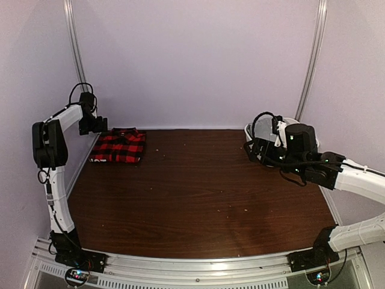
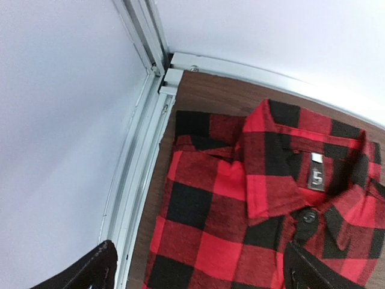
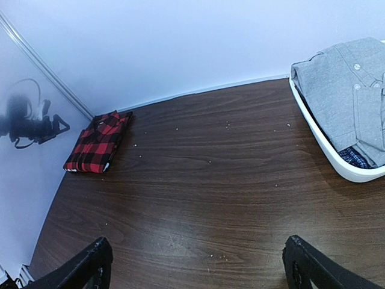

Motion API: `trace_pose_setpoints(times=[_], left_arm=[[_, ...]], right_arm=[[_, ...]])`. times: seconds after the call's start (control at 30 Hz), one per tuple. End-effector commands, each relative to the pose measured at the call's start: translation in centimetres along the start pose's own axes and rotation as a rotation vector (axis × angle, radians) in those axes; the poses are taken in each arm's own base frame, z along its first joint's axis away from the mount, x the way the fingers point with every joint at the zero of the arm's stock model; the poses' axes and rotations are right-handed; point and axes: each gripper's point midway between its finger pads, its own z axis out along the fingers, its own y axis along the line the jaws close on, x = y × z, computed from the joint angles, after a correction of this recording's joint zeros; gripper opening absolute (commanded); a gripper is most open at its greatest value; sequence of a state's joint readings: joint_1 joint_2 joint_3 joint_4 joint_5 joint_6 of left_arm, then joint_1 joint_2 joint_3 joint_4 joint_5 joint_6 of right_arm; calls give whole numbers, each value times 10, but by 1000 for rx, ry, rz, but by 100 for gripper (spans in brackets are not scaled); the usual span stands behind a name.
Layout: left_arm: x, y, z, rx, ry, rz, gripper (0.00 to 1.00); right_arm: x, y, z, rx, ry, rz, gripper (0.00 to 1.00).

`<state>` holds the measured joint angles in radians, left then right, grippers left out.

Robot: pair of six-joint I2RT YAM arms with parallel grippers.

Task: Fold and stack the long sleeve shirts
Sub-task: Move the square-folded shirt to the corner of the board.

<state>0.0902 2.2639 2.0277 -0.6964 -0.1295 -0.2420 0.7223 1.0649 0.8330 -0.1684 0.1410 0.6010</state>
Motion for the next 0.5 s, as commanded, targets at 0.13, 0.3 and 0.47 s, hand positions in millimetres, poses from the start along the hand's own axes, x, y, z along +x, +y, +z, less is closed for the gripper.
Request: trace_pose_setpoints(times=[0.13, 0.3, 0.47], left_arm=[[4, -73, -86, 243, -102, 12, 98], [38, -112, -124, 371, -119, 46, 98], [77, -135, -151, 439, -124, 96, 98]], right_arm=[[-15, 3, 0, 4, -46, 4, 100], [-16, 8, 10, 11, -13, -10, 100], [-22, 7, 17, 37, -33, -6, 100]])
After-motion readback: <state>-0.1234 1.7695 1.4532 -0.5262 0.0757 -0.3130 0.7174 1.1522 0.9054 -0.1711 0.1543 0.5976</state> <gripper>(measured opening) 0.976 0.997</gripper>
